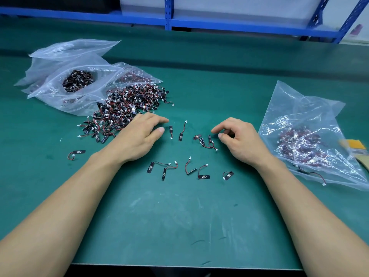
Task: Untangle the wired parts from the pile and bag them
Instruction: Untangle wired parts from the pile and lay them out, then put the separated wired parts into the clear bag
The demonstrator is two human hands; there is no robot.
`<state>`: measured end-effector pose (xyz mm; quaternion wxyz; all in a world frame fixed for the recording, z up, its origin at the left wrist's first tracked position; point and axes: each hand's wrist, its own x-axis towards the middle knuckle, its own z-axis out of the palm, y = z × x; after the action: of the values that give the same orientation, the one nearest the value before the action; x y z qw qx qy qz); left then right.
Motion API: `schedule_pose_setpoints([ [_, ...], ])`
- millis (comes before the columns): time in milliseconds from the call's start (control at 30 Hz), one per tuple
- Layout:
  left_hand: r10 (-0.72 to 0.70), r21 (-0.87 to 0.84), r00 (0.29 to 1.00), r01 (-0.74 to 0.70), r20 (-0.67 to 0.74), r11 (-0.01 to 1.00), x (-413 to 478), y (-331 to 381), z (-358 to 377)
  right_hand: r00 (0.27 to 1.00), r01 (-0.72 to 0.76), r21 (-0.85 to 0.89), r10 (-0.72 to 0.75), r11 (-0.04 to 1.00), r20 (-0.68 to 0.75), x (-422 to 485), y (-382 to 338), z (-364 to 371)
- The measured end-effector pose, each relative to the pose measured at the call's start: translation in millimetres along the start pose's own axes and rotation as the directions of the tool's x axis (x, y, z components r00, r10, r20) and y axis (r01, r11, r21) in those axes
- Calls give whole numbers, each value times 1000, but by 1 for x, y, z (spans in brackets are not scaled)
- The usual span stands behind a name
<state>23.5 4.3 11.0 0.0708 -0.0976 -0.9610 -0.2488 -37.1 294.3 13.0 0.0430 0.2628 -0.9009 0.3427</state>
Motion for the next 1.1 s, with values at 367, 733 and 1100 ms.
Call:
schedule_pose_setpoints([
  [367, 210, 74, 934, -241, 290, 968, -7, 48, 32, 997, 72, -45, -73, 996, -21, -1, -6, -11],
  [733, 278, 84, 957, -285, 86, 955, 18, 122, 78, 992, -40, -122, 25, 992, -123, -5, -3, -41],
  [1100, 236, -88, 972, -236, -18, 968, 23, 86, 59, 851, -265, -279, 360, 923, 383, -29, 28, -103],
])
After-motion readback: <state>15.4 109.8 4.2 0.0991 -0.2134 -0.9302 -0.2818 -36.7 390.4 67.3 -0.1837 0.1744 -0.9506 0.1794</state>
